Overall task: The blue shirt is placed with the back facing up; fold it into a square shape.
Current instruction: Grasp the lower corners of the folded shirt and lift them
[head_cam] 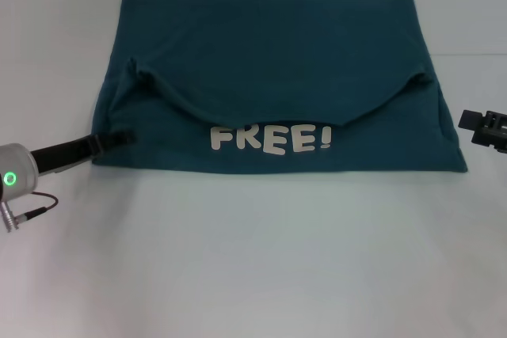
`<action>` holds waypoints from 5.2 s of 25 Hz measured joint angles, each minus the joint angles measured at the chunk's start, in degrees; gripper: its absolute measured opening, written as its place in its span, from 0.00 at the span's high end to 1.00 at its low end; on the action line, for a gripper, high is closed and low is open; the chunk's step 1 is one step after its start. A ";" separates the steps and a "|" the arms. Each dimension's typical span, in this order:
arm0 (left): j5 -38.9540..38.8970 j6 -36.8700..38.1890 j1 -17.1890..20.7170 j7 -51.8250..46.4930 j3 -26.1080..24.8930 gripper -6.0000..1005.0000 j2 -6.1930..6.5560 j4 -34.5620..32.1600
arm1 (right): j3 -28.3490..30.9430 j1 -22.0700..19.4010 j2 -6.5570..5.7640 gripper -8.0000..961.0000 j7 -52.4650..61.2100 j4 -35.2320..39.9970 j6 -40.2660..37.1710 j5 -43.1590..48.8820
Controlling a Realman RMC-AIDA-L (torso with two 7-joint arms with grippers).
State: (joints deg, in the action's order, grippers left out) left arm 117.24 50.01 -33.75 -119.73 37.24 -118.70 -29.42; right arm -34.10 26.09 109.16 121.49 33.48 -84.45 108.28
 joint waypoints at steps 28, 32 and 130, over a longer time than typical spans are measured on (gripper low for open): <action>1.56 -2.00 -0.26 -4.13 3.15 0.81 -0.68 -1.43 | 1.10 -0.43 -0.23 0.14 0.29 -0.17 -0.20 0.52; 1.26 3.72 0.16 -4.41 1.10 0.88 0.06 -2.95 | 0.94 0.48 -1.11 0.15 2.10 0.32 -0.29 5.10; 21.85 56.22 10.65 -21.50 -3.36 0.97 2.51 -27.98 | -9.61 7.70 -0.97 0.91 12.55 8.91 -19.02 34.48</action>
State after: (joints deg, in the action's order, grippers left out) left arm 139.09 106.23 -23.10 -141.23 33.89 -116.18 -57.40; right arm -43.71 33.79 108.19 134.04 42.39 -103.46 142.76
